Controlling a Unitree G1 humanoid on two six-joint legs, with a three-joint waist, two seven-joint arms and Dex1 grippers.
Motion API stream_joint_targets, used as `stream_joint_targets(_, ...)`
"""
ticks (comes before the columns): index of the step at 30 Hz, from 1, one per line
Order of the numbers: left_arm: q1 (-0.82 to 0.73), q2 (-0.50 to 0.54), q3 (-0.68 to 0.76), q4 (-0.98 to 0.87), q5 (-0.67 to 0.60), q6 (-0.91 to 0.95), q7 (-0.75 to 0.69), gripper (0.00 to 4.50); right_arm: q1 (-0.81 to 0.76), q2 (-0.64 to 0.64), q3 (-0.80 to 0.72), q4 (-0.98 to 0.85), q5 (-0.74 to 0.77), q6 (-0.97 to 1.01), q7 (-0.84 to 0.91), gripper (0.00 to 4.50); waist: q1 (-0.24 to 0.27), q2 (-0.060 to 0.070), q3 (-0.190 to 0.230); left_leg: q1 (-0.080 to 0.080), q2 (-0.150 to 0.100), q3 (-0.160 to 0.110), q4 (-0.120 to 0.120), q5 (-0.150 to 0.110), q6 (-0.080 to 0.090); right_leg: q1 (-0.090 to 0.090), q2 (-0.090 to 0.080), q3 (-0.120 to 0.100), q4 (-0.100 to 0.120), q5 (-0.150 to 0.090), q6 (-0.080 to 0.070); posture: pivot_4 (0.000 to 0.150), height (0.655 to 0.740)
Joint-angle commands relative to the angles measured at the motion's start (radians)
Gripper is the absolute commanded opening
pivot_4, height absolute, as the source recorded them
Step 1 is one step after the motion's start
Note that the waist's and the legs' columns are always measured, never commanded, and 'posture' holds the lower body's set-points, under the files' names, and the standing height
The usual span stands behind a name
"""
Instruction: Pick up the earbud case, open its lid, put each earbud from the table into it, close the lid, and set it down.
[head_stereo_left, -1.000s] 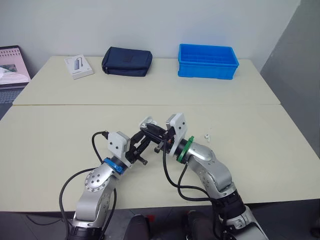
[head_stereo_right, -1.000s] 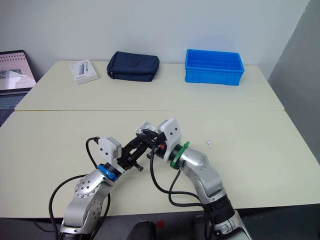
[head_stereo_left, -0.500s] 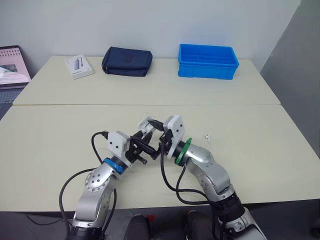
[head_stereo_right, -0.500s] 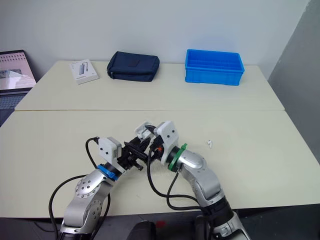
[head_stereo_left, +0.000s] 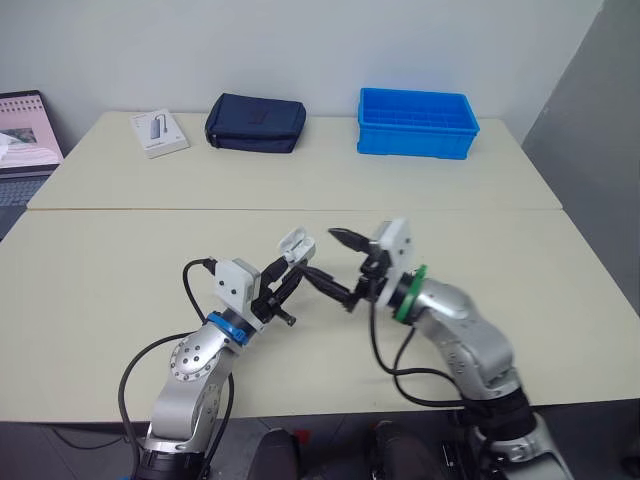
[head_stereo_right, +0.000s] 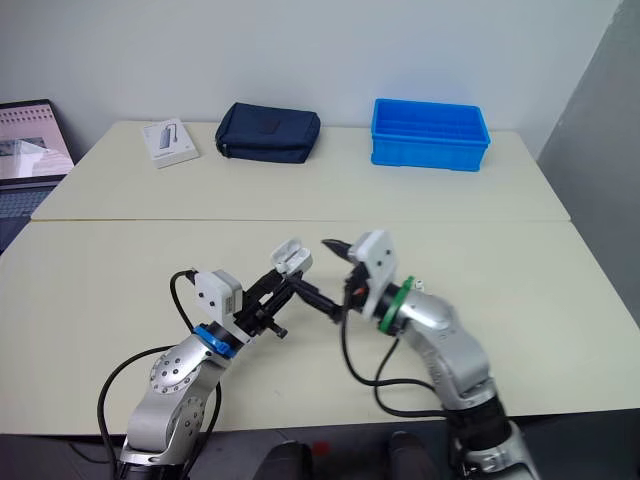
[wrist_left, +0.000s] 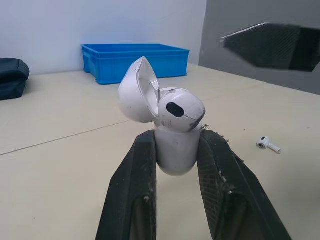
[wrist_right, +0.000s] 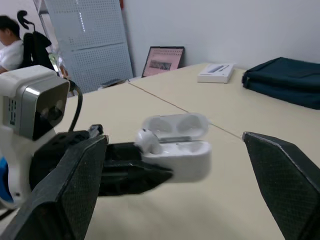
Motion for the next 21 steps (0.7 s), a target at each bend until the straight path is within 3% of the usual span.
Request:
stream_joint_targets(1,-0.022,0.007,0.006,-0.012,-0.032,-0.007,-0.033,0.77,-0.006,-0.055,-0.034,-0.082,0.041,0.029,0.032,4.50,0.000,0.000,0.000,0.000,0.000,0.000,0.000,0.000,0.000,0.000,0.000,0.000,0.000,0.000,0.000,0.150,0.7391)
stream_joint_targets(5,-0.033,0.013,0.010,-0.003,-0.044,0.002,-0.056,0.77,-0.027,-0.129,0.016,-0.096,-0.028,0.016,0.040,4.50,-0.003,0.000,0.000,0.001,0.000,-0.001,0.000,0.000,0.000,0.000,0.001,0.001,0.000,0.000,0.000,0.150,0.7391)
stream_joint_targets(21,-0.032,0.027,0.005,-0.018,-0.056,0.032,-0.080,0.77,-0.188,0.024,0.155,-0.044,-0.195,0.097,-0.149,4.50,-0.002,0.000,0.000,0.001,0.000,-0.001,0.000,0.000,0.000,0.000,0.001,0.001,0.000,0.000,0.000,0.150,0.7391)
